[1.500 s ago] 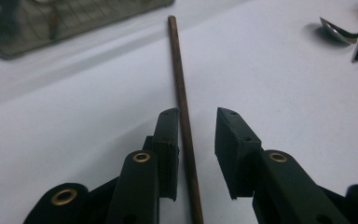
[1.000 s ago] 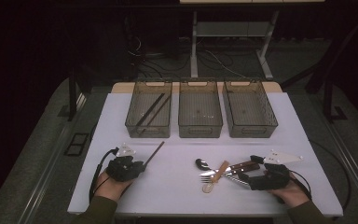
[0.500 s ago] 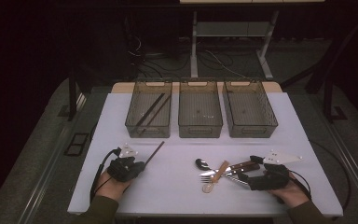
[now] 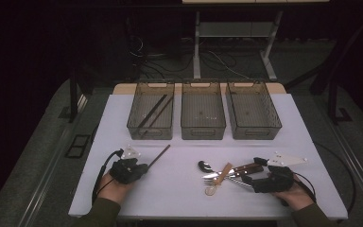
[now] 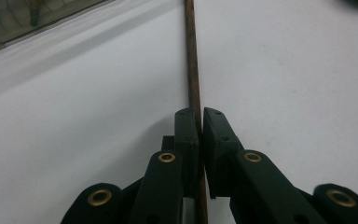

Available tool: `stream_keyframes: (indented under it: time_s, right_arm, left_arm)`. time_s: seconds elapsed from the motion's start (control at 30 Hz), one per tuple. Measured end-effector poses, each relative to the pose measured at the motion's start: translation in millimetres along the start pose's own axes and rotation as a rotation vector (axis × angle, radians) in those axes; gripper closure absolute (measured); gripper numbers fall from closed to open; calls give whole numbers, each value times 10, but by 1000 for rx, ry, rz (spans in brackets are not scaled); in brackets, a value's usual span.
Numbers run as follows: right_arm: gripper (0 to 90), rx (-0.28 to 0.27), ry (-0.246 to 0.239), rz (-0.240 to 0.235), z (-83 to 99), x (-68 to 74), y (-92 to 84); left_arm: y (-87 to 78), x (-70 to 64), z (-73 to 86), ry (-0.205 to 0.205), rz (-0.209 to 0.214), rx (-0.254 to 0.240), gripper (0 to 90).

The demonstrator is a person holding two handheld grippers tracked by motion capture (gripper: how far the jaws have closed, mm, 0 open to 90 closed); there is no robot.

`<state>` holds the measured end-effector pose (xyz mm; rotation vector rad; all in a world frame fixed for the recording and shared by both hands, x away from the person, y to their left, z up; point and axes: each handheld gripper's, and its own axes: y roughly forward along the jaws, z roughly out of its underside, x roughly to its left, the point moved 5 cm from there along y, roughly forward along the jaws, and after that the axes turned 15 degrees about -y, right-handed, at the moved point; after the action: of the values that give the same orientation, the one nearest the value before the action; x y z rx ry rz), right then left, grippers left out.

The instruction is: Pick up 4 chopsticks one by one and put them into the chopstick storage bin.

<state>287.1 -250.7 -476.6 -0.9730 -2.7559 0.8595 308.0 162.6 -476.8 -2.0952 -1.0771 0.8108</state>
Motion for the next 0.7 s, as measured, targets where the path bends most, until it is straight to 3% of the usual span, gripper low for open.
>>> stream_keyframes:
  time_s: [0.7]
  right_arm:
    - [138, 3, -3, -4, 1, 5, 14]
  left_arm:
    - [-160, -73, -99, 23, 90, -59, 850]
